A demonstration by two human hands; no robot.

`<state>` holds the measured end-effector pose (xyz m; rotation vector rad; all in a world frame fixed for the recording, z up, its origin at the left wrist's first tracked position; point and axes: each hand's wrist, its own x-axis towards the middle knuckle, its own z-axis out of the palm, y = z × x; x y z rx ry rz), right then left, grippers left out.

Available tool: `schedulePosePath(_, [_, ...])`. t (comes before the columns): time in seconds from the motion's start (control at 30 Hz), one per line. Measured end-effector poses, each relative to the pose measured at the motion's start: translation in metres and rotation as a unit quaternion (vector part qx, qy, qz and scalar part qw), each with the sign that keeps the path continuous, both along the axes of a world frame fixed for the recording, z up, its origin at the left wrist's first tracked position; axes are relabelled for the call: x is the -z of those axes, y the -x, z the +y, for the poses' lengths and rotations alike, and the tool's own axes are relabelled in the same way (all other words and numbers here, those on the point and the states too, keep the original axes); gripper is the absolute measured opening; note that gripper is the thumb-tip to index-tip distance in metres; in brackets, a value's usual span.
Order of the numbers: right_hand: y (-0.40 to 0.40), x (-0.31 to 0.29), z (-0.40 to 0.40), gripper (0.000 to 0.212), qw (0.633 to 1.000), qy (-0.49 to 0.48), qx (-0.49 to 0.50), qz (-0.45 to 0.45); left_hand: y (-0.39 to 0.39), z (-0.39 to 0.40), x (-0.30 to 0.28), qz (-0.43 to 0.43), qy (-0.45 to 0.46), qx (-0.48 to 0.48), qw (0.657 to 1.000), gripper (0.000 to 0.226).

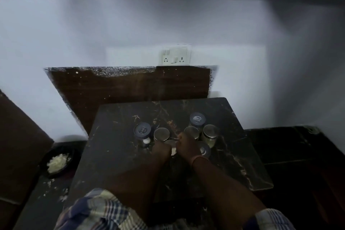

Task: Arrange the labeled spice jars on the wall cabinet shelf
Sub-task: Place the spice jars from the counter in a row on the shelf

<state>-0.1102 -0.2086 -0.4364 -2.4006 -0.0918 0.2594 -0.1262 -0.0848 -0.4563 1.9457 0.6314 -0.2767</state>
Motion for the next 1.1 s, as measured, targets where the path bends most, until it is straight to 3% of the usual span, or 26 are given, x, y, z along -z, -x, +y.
schedulePosePath(0.2, [-0.025,0.022,-0.028,0.023,0.999,-0.005,-0.035,0.04,-0.011,-0.008,0.002,0.022,-0.003,-0.068,0.997,0.04])
schedulePosePath(0.3, [-0.029,0.034,-0.025,0.046,0.991,0.017,-0.118,0.056,-0.008,-0.008,0.008,0.033,-0.005,-0.068,0.997,0.039])
schedulePosePath(0.47, [-0.033,0.04,-0.011,0.06,0.977,0.091,-0.188,0.03,-0.002,-0.017,0.012,0.006,0.054,-0.086,0.995,0.023])
schedulePosePath(0.57, [-0.036,0.044,-0.011,0.063,0.98,0.096,-0.171,0.035,0.002,-0.018,0.009,-0.009,0.088,-0.123,0.988,0.021])
schedulePosePath(0.63, [-0.038,0.046,-0.014,0.062,0.989,0.026,-0.13,0.063,0.002,-0.013,0.011,-0.015,0.128,-0.184,0.974,0.024])
schedulePosePath(0.7, [-0.04,0.04,-0.016,0.071,0.982,-0.123,-0.063,0.13,0.001,-0.007,0.011,-0.024,0.151,-0.224,0.963,0.026])
schedulePosePath(0.83, [-0.056,0.007,-0.021,0.048,0.904,-0.39,0.026,0.172,0.0,-0.008,-0.007,-0.01,0.269,-0.251,0.93,0.036])
schedulePosePath(0.9, [-0.066,-0.019,-0.022,0.042,0.873,-0.458,0.024,0.163,-0.001,-0.01,-0.021,0.012,0.409,-0.248,0.878,0.056])
schedulePosePath(1.0, [-0.076,-0.056,-0.02,0.055,0.845,-0.513,-0.01,0.15,-0.01,-0.005,-0.043,0.025,0.583,-0.196,0.788,0.078])
schedulePosePath(1.1, [-0.078,-0.081,-0.013,0.053,0.825,-0.555,-0.011,0.109,-0.015,0.007,-0.071,-0.036,0.631,-0.15,0.76,0.068])
